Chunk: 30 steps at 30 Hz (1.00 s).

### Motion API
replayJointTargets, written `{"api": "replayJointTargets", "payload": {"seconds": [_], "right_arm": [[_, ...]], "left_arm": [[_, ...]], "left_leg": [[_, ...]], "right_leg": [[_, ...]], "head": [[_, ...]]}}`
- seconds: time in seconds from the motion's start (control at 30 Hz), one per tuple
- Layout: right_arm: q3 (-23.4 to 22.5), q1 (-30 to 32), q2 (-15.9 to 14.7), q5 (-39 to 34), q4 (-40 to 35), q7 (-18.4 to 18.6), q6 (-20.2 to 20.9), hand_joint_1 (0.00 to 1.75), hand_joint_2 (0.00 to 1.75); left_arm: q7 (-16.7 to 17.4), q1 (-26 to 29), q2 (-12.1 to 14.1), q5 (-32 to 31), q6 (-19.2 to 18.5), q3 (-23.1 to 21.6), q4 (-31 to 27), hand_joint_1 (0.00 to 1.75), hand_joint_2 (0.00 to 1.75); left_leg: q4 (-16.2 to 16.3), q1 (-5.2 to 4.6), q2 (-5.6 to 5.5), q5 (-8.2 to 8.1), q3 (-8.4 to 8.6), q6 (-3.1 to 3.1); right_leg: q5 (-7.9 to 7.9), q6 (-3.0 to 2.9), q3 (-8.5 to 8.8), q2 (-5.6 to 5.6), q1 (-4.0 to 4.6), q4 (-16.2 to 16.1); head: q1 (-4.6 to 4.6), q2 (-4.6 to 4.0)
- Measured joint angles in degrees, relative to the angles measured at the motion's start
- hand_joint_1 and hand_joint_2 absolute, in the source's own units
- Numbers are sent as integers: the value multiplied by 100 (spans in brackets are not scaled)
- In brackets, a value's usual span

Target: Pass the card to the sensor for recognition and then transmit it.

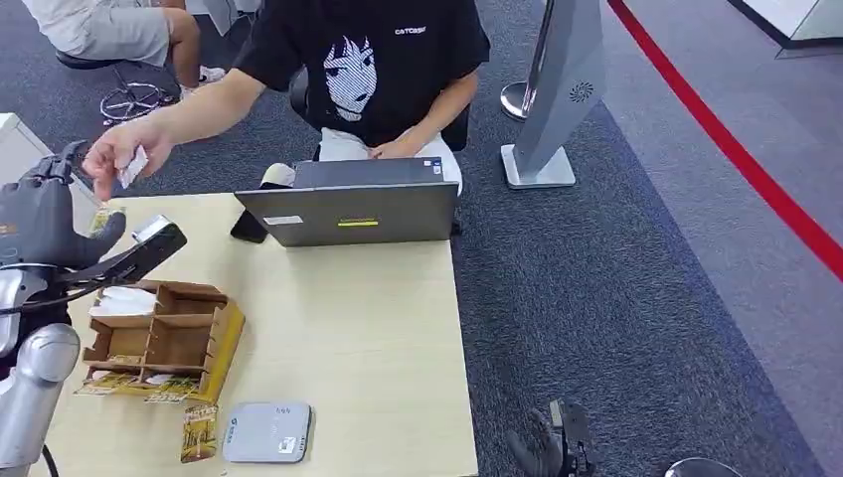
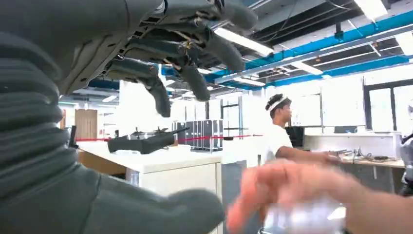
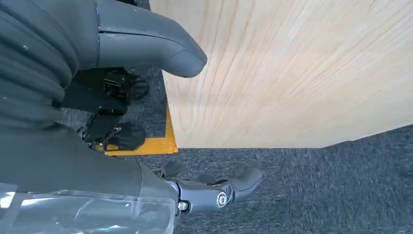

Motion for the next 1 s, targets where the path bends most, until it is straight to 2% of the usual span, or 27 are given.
{"api": "replayJointTargets", "payload": {"seconds": [0.13,0.27,0.3,0.43,0.5,0.73,0.8,0.83,1.0], "right_arm": [[2,8,0,-11,2,-2,-24,0,175],[2,36,-2,-103,0,-24,-61,0,175],[2,61,-2,-129,0,-48,-72,0,175],[-4,101,0,-203,-24,-118,-87,0,175],[-44,144,0,-216,-57,-146,-114,0,175],[-164,168,0,-216,-107,-219,-136,0,175],[-199,174,0,-216,-116,-221,-133,0,175],[-251,189,0,-216,-140,-225,-127,0,175],[-317,252,0,-216,-227,-225,-90,0,175]], "left_arm": [[-46,123,61,-81,217,0,-92,0,175],[-322,467,206,-208,548,2,-503,0,175],[-549,702,284,-210,679,0,-818,0,175],[-1046,1458,540,-323,797,-2,-1631,0,175],[-1285,2271,739,-569,909,-57,-2276,0,175],[-1405,3536,1156,-1041,1040,-378,-3056,0,175],[-1313,3803,1237,-1159,1095,-490,-3123,0,175],[-1138,4059,1377,-1202,1189,-582,-3196,0,175],[-1006,4381,1636,-1202,1309,-719,-3307,0,175]], "left_leg": [[0,0,2,0,-1,0],[0,0,4,-3,-1,2],[-1,0,4,-6,-2,1],[-3,-1,21,-23,2,1],[-3,-1,35,-32,6,0],[-4,-1,24,-35,5,-1],[-3,0,24,-35,4,-1],[-3,0,22,-35,4,-1],[-4,0,16,-35,2,-1]], "right_leg": [[0,0,0,1,0,0],[-2,1,0,3,0,0],[-3,3,-1,5,0,0],[-9,0,-2,19,-1,-1],[-18,8,-5,32,-1,-3],[-26,12,-1,21,-2,-4],[-26,12,-2,22,0,-4],[-27,11,-3,20,-1,-4],[-28,11,-1,12,-1,-4]], "head": [[-2,0],[0,0],[2,0],[0,0],[-2,0],[-4,0],[-2,0],[-2,0],[0,0]]}}
